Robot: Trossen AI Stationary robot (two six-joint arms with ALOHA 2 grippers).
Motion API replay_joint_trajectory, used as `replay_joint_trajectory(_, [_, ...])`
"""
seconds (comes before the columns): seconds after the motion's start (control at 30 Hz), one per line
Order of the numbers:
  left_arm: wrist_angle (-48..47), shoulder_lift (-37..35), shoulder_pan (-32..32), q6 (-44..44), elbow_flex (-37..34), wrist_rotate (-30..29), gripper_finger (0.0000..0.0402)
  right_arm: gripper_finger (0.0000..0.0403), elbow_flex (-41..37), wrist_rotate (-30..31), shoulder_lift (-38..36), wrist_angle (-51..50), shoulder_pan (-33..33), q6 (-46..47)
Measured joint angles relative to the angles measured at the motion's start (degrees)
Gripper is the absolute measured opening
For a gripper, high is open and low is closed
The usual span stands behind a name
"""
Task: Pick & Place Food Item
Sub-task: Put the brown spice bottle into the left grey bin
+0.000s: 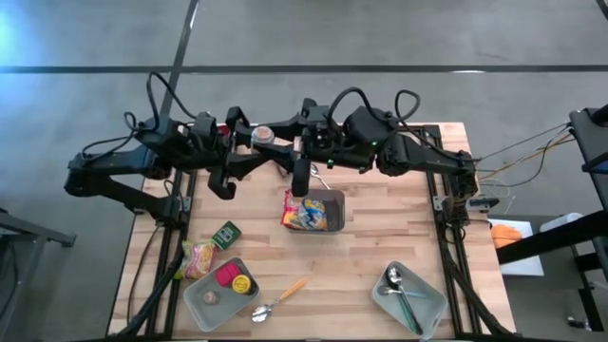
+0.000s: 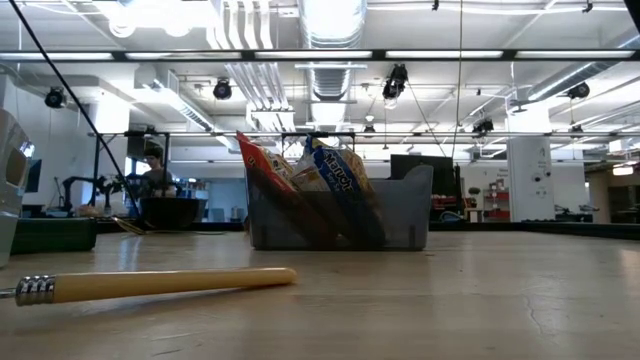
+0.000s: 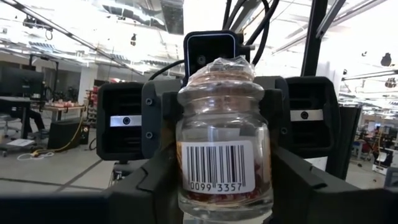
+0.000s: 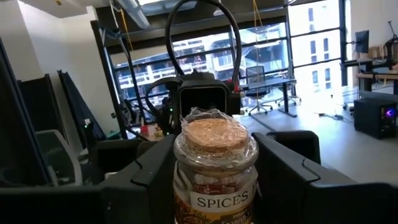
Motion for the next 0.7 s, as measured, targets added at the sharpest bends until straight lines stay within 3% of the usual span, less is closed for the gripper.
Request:
replay_joint_trajectory(0.17, [-2.9,-0.1,0.0,0.0,0.1,-0.1,0.0215,0.0175,-0.1,-0.7,0.1,-0.4,0.0,0.5])
replay_joint_trajectory(0.33, [-3.8,0.0,0.0,-0.4,0.1,0.7,0.0175,0.0175,-0.1,-1.6,0.2,-0.5,0.0,0.2])
replay_joint_trajectory(0.57, [-4.7,-0.3,0.0,-0.2,0.1,0.3,0.0175,0.0177,-0.1,-3.6,0.2,-0.9,0.0,0.2])
replay_joint_trajectory(0.7, [-7.3,-0.3,0.0,-0.2,0.1,-0.4,0.0175,0.0251,-0.1,-4.9,0.2,-3.7,0.0,4.9])
